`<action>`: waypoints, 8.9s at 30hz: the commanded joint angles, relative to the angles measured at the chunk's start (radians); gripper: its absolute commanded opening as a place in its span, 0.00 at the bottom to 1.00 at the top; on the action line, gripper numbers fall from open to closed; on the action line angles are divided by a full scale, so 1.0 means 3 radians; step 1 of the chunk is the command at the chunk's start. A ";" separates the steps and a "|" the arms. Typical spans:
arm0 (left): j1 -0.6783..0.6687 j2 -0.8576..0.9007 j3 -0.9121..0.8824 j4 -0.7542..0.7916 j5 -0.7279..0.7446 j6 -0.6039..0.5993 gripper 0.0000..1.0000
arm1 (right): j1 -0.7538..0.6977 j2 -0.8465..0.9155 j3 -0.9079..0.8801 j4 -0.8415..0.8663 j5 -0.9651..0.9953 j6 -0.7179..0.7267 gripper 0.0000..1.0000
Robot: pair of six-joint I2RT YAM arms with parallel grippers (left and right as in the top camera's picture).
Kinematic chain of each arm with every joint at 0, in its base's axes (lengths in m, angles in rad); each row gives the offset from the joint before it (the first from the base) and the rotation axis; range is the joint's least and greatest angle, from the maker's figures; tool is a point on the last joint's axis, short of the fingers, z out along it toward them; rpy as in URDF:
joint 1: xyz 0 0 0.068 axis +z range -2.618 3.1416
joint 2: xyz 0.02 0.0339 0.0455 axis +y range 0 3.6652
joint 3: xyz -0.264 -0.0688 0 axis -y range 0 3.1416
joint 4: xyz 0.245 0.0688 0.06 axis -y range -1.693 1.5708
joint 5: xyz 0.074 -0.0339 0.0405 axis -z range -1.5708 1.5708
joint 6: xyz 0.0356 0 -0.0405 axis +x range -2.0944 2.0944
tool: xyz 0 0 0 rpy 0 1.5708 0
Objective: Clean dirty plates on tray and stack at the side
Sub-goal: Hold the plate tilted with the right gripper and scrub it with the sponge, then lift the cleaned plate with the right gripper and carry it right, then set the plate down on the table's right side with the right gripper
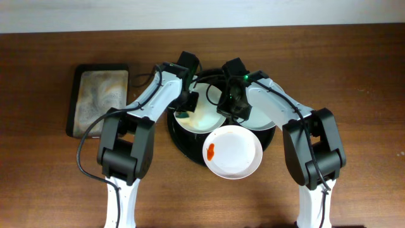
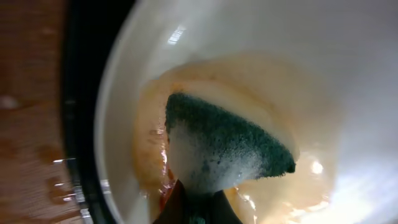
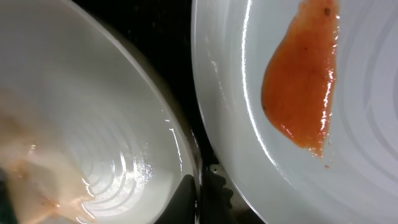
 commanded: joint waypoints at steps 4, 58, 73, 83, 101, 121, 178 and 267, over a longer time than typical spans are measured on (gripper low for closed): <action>0.0064 0.0095 -0.0116 -0.0074 -0.0736 -0.0031 0.00 | 0.0013 0.0041 -0.0001 -0.0027 0.0108 0.0055 0.04; 0.0028 0.0123 0.0675 -0.0058 0.1514 -0.0193 0.13 | 0.0015 -0.0815 0.0014 -0.0364 0.0975 -0.0932 0.04; -0.0150 0.0495 0.0470 -0.0003 0.0922 -0.0388 0.00 | 0.0015 -0.0815 0.0014 -0.0365 0.0966 -0.0932 0.04; -0.0085 0.0492 0.0472 -0.0099 0.0554 -0.0388 0.00 | 0.0015 -0.0814 0.0013 -0.0415 0.0765 -0.0933 0.07; -0.0080 0.0491 0.0477 -0.0109 0.0579 -0.0376 0.00 | -0.0276 -0.0411 -0.0024 -0.0478 0.0191 -0.0682 0.41; -0.0081 0.0491 0.0477 -0.0106 0.0580 -0.0376 0.00 | -0.0322 -0.0320 -0.0231 -0.0214 0.0075 -0.0668 0.15; 0.0210 -0.0037 0.0875 -0.0378 0.0352 -0.0376 0.14 | 0.0239 -0.0921 0.0551 -0.0916 0.2425 -0.1818 0.04; 0.0370 -0.0370 0.0874 -0.0492 0.1219 0.0224 0.22 | -0.3084 -0.1161 0.0571 -0.0554 0.0219 -0.0903 0.04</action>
